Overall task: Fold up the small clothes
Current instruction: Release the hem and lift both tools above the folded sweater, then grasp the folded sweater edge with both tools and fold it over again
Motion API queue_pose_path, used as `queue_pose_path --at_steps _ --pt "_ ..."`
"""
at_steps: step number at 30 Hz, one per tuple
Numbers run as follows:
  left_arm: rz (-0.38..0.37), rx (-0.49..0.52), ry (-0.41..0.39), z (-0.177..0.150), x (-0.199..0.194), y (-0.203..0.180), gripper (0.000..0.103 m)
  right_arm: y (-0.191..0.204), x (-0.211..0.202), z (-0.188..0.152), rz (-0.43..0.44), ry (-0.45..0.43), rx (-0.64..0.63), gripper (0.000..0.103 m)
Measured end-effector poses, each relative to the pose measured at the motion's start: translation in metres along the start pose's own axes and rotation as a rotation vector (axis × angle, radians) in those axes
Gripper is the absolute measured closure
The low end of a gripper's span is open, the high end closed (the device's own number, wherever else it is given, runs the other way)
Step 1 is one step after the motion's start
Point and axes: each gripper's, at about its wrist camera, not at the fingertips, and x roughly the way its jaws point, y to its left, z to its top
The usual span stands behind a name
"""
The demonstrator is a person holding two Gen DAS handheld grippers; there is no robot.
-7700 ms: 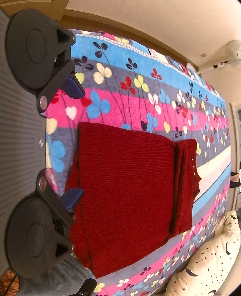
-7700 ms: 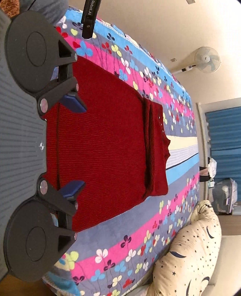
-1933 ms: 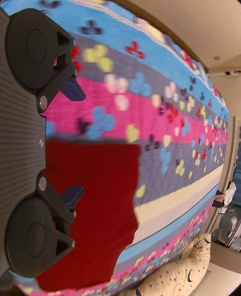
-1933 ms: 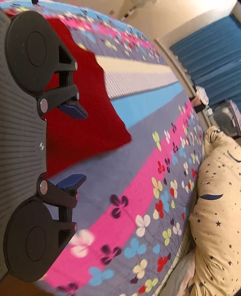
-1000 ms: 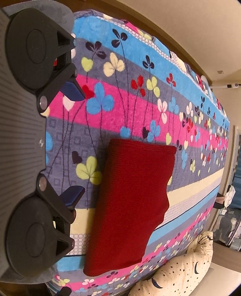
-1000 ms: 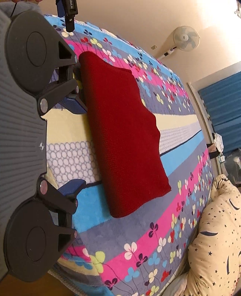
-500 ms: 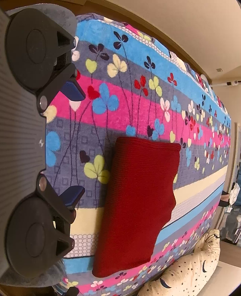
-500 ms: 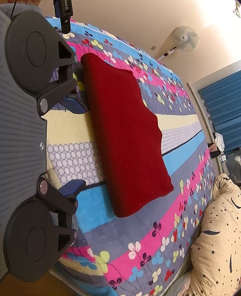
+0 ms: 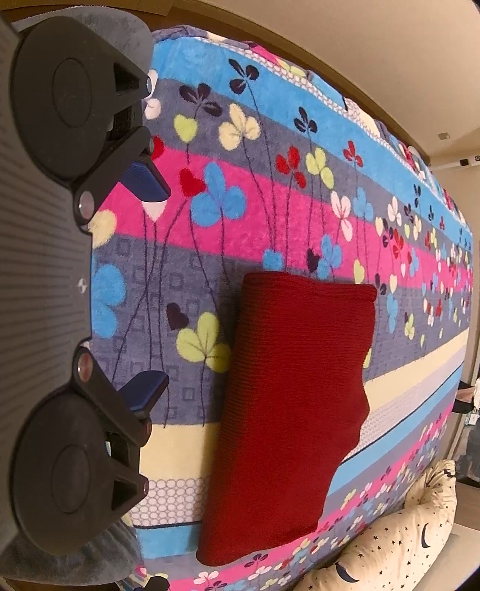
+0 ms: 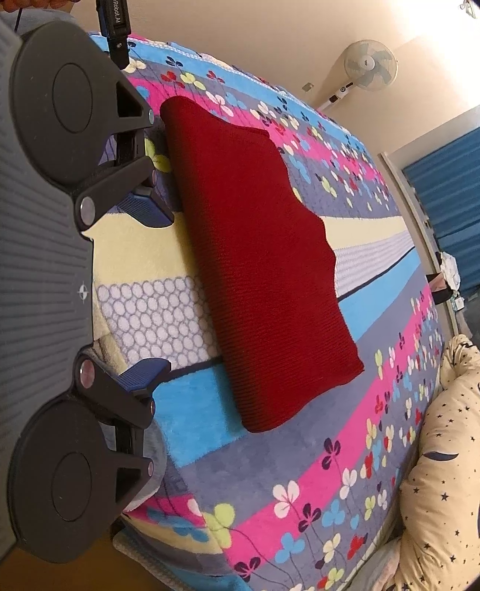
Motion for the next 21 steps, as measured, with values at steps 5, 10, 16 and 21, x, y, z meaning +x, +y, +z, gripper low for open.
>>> queue_pose_path --at_steps 5,10,16,21 --pt "0.004 0.002 0.016 0.004 0.009 0.000 0.004 -0.004 0.011 0.004 -0.008 0.020 0.027 0.024" --pt "0.012 -0.004 0.039 0.007 0.022 0.002 0.004 -0.017 0.029 0.008 -0.021 0.025 0.087 0.024" --pt "0.020 -0.049 0.063 0.018 0.041 0.014 0.004 -0.058 0.058 0.024 -0.021 0.007 0.314 0.024" --pt "0.028 -0.079 0.065 0.034 0.055 0.019 0.004 -0.086 0.085 0.040 -0.037 -0.034 0.459 0.024"
